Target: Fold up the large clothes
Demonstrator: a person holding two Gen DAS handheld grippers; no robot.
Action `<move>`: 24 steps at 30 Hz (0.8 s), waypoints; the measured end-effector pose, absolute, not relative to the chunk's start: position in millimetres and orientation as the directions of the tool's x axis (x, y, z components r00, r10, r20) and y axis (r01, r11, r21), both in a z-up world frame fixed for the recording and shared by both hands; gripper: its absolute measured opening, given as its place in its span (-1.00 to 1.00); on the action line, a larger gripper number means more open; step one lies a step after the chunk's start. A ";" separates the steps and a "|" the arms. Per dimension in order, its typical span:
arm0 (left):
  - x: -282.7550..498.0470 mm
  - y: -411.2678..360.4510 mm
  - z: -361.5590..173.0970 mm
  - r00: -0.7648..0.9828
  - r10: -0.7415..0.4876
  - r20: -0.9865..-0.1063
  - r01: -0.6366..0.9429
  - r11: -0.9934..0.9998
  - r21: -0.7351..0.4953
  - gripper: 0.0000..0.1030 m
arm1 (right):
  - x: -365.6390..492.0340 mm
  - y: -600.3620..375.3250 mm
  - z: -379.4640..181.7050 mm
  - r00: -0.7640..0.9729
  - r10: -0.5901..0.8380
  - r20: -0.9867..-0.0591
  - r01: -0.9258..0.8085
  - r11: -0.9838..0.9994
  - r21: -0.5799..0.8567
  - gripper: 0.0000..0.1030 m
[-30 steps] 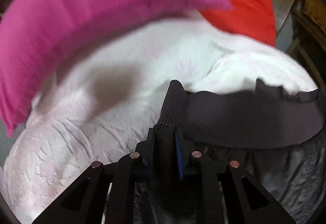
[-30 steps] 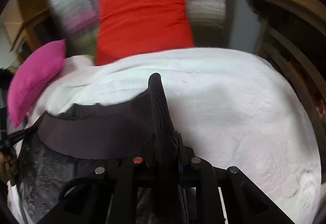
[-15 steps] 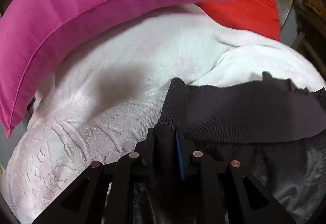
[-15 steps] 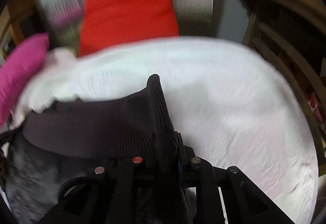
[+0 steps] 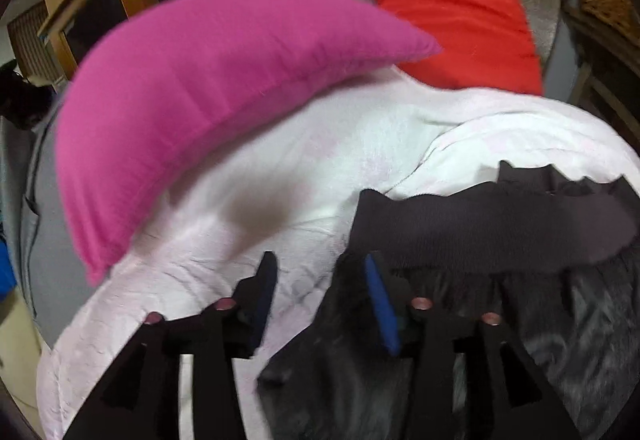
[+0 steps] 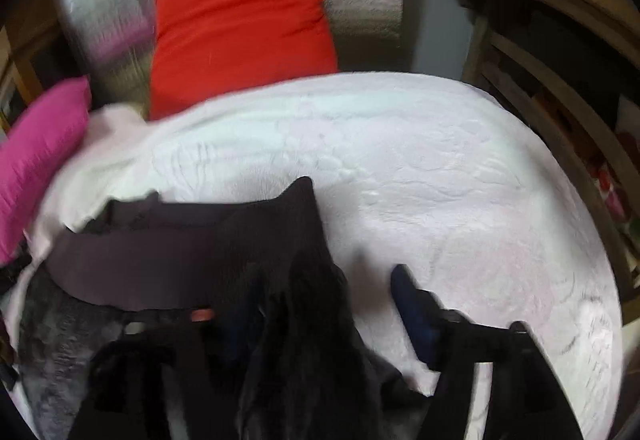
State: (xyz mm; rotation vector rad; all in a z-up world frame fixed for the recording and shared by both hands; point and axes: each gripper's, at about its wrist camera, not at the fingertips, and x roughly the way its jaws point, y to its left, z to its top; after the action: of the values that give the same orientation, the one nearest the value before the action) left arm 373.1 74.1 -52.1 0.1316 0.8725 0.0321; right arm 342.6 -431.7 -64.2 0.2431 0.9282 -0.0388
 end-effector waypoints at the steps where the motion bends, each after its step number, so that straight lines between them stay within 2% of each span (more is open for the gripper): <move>1: 363.2 80.8 -46.7 0.656 0.074 -0.751 0.028 0.992 0.123 0.17 | 335.6 -437.9 -60.9 0.604 0.109 -0.790 0.124 0.966 0.228 0.38; 2: 353.5 87.5 -43.3 0.662 0.065 -0.746 0.030 0.993 0.113 0.23 | 325.5 -444.9 -57.7 0.606 0.154 -0.780 0.097 0.959 0.265 0.38; 8: 309.2 110.5 -63.5 0.604 -0.031 -0.796 0.084 0.996 0.025 0.24 | 298.0 -456.1 -78.9 0.543 0.278 -0.792 0.039 0.934 0.354 0.38; 9: 303.1 108.8 -68.9 0.598 -0.041 -0.800 0.096 0.995 0.020 0.24 | 294.1 -452.0 -83.1 0.531 0.298 -0.793 0.023 0.931 0.365 0.35; 11: 297.1 105.0 -76.5 0.593 -0.048 -0.804 0.109 0.994 0.021 0.18 | 288.5 -443.2 -85.6 0.527 0.293 -0.798 -0.008 0.940 0.340 0.14; 12: 297.0 103.6 -81.6 0.586 -0.045 -0.809 0.105 0.994 0.021 -0.22 | 288.7 -438.6 -87.9 0.514 0.277 -0.812 -0.010 0.948 0.317 -0.37; 13: 300.2 103.1 -86.9 0.563 -0.051 -0.825 0.101 0.995 0.007 -0.51 | 289.8 -435.9 -89.4 0.505 0.260 -0.823 -0.006 0.954 0.298 -0.65; 14: 302.4 103.2 -89.9 0.549 -0.054 -0.834 0.087 0.996 -0.007 -0.68 | 289.7 -431.8 -85.4 0.513 0.234 -0.826 -0.007 0.963 0.268 -0.73; 15: 302.5 102.0 -89.4 0.556 -0.044 -0.830 0.072 0.997 -0.005 -0.73 | 287.8 -425.8 -78.8 0.529 0.206 -0.823 -0.016 0.972 0.234 -0.81; 17: 304.1 95.9 -90.4 0.564 -0.025 -0.825 0.071 0.997 0.019 -0.76 | 284.9 -416.6 -70.1 0.565 0.135 -0.814 -0.020 0.988 0.150 -0.82; 20: 309.0 90.5 -109.1 0.535 0.014 -0.845 0.057 0.997 0.052 -0.74 | 295.0 -423.3 -98.7 0.505 0.120 -0.855 0.035 0.987 0.159 -0.81; 23: 303.6 90.3 -93.9 0.550 0.045 -0.834 0.002 0.998 0.055 -0.69 | 288.7 -426.8 -91.7 0.550 0.122 -0.826 0.086 0.976 0.201 -0.64; 24: 300.2 91.8 -87.6 0.562 0.046 -0.826 -0.009 0.999 0.050 -0.65 | 285.4 -429.0 -87.4 0.555 0.119 -0.823 0.104 0.972 0.210 -0.52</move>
State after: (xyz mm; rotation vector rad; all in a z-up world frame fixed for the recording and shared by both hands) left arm 300.2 91.8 -87.6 0.0419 0.9738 0.0324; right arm 285.4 -429.0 -87.4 0.2466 0.9847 0.0086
